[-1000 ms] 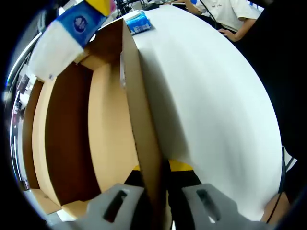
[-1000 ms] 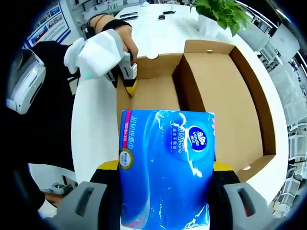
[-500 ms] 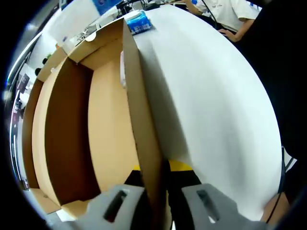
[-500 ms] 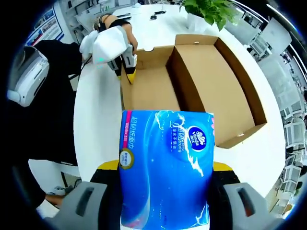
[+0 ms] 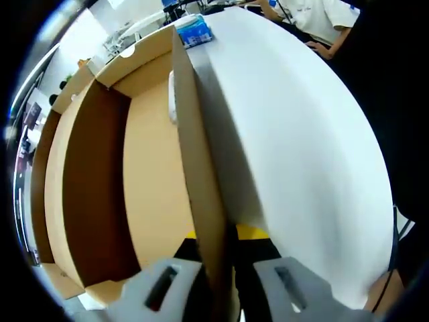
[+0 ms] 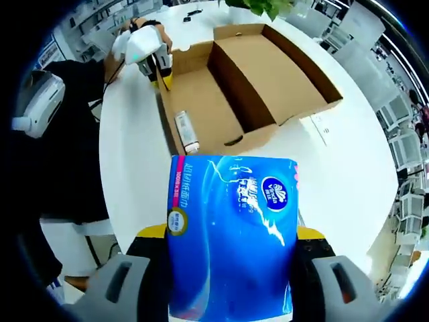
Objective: Operate the shoe box by opening the lid, removing the specified soft item, and placing it in the target area until the item is outside and the box remains undamaged.
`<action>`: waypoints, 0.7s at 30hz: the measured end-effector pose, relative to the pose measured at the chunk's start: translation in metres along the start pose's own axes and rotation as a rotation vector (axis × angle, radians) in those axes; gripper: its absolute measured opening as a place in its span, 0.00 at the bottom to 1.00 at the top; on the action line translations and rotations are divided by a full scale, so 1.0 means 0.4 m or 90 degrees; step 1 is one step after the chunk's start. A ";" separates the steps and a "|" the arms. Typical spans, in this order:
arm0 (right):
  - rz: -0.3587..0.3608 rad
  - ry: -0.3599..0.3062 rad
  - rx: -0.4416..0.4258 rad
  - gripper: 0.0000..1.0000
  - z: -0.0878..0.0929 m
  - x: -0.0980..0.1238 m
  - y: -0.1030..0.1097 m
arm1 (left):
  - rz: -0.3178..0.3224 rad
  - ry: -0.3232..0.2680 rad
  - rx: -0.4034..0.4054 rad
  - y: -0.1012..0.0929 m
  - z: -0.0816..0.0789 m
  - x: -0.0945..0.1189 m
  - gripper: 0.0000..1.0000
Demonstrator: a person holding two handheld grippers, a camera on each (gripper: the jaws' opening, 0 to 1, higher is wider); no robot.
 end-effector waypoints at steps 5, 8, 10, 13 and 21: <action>0.005 -0.006 -0.020 0.71 0.045 0.008 -0.011 | 0.000 -0.001 0.001 -0.004 -0.004 0.000 0.05; 0.007 -0.004 -0.027 0.71 0.073 0.004 -0.013 | 0.001 -0.001 0.003 -0.010 -0.007 0.001 0.05; 0.005 -0.005 -0.020 0.71 0.091 -0.001 -0.015 | 0.001 -0.001 0.003 -0.014 -0.009 0.001 0.05; -0.004 -0.012 0.019 0.71 0.107 -0.007 -0.015 | 0.001 0.000 0.003 -0.015 -0.010 0.001 0.05; -0.012 0.009 0.085 0.71 0.130 -0.040 -0.015 | 0.001 0.000 0.004 0.003 -0.002 -0.002 0.05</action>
Point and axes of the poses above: the point that each gripper's makers call its tool centre point, and the gripper's own axes: x roughly backward along the fingers, y roughly to its left, z roughly out of its underside, the point moved 10 cm from there along x, roughly backward along the fingers, and after that the axes turned 6 degrees about -z, right-handed, at the moved point
